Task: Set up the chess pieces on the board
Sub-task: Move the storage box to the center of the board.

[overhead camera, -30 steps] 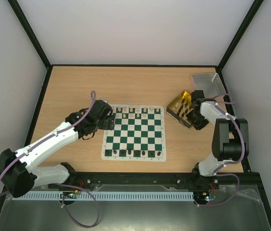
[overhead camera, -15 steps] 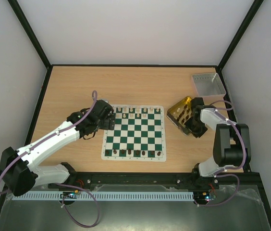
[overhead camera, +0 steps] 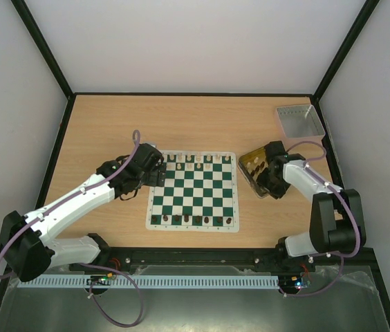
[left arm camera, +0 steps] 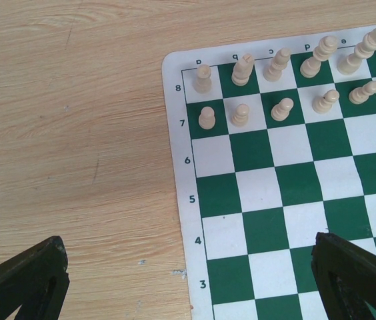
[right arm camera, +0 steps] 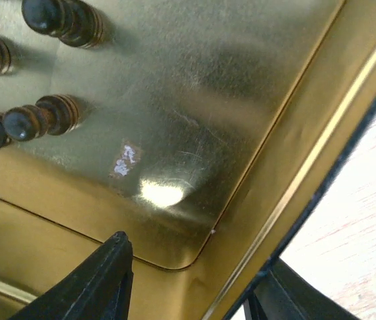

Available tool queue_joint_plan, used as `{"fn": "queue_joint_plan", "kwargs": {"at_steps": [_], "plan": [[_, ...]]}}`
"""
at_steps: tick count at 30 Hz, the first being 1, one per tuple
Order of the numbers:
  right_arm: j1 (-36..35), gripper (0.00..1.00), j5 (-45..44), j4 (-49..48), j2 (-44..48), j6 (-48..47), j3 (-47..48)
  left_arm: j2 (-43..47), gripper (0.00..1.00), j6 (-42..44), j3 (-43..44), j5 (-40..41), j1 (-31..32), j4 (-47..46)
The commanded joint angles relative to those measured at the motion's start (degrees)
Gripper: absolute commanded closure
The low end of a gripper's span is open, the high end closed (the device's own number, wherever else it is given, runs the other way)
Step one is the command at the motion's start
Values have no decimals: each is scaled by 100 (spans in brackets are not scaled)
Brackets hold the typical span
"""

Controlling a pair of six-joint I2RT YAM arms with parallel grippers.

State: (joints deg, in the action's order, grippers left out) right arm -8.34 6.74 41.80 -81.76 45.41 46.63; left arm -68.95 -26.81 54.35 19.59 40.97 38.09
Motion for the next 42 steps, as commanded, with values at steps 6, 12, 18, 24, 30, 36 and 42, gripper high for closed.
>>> {"fn": "queue_joint_plan", "kwargs": {"at_steps": [6,12,18,24,30,36,42], "plan": [[-368,56,160,228,88,3,-237,-14,1,9,14,98,25,14],[-503,55,312,275,226,109,-287,4,1,11,6,105,23,7],[-689,55,402,417,382,190,-290,13,1,18,-3,97,16,-20],[-775,55,384,604,550,72,-382,30,1,18,-21,121,16,-24],[-957,55,479,581,611,38,-582,31,1,18,-20,121,16,-19],[-1259,55,563,490,553,173,-564,14,1,31,-8,103,16,-10],[-1310,55,261,612,443,225,-352,7,1,27,-21,97,16,-4]]}}
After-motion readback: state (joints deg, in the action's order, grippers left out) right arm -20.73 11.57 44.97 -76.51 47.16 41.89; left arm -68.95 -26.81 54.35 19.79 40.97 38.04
